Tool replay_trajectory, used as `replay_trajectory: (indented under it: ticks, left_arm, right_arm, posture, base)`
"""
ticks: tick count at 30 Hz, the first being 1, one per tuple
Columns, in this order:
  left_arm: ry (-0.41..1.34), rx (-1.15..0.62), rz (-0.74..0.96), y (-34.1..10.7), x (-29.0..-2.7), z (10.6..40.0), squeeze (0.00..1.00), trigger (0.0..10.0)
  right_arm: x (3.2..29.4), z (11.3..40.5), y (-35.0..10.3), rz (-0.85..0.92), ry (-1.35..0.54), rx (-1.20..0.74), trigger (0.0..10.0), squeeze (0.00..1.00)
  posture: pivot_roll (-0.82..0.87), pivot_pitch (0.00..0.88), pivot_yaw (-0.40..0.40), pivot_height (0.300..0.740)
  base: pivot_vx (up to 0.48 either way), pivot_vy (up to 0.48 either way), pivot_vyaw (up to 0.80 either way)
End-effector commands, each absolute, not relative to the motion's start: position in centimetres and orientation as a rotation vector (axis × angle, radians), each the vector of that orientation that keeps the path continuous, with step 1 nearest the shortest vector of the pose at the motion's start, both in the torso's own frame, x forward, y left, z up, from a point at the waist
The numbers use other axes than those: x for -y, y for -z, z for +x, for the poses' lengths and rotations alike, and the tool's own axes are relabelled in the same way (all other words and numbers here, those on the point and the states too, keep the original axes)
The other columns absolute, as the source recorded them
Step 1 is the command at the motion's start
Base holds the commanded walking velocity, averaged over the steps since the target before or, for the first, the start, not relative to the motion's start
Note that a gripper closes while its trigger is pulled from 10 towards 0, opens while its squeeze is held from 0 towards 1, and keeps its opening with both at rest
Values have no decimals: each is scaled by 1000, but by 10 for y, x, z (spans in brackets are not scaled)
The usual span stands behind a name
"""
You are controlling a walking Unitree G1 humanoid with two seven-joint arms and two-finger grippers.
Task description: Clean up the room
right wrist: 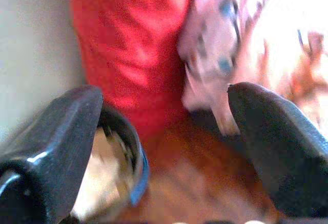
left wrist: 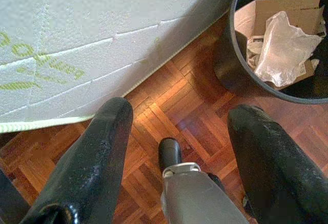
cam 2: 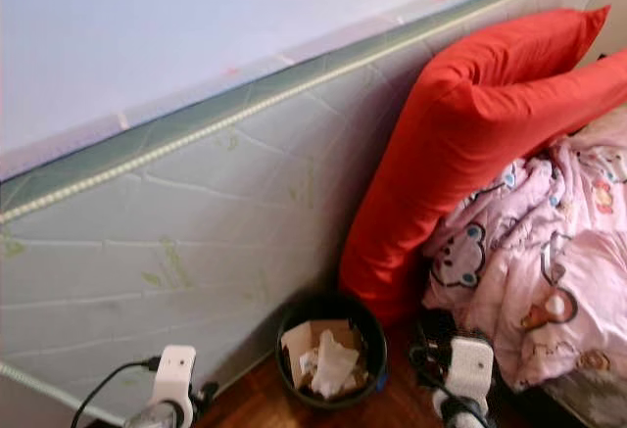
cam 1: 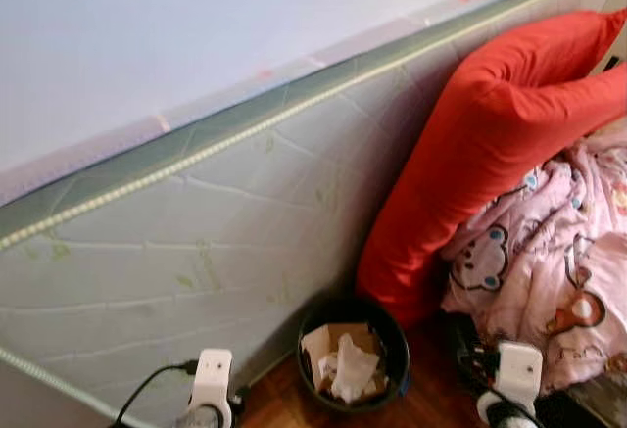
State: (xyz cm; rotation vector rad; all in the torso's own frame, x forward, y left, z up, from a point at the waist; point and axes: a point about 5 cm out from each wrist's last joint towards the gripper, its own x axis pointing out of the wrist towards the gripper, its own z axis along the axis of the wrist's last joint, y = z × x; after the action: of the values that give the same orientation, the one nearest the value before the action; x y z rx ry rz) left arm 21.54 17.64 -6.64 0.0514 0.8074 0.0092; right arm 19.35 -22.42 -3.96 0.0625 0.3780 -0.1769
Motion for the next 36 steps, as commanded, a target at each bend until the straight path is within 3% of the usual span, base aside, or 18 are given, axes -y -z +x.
replay_trajectory:
  ticks: [1, 6, 10, 19, 29, 36]
  left_arm:
    - [-5, -829, 63, 69, -175, 212, 0, 10000]
    - [-4, -829, 64, 69, -175, 212, 0, 10000]
    - [-7, -819, 68, 67, -180, 214, 0, 10000]
    - [-45, -837, 78, 72, -210, 194, 0, 10000]
    - [-60, -870, 81, 75, -213, 188, 0, 10000]
    - [-23, -866, 73, 75, -199, 196, 0, 10000]
  right_arm:
    - [230, 180, 54, 44, 189, -501, 10000, 0]
    - [229, 165, 71, 40, 155, -674, 10000, 0]
    - [212, 145, 90, 8, 42, -893, 10000, 0]
    - [195, 149, 93, 88, 1, -902, 10000, 0]
    - [210, 132, 97, 64, -5, -968, 10000, 0]
    - [219, 127, 98, 100, 54, -993, 10000, 0]
  posture:
    - [5, 28, -29, 740]
    - [6, 23, -25, 740]
    - [22, 24, -30, 740]
    - [23, 37, -21, 740]
    - [22, 50, -23, 740]
    - [15, 54, -26, 740]
  base:
    - [0, 0, 0]
    - [0, 0, 0]
    - [0, 0, 0]
    - [0, 0, 0]
    - [0, 0, 0]
    - [0, 0, 0]
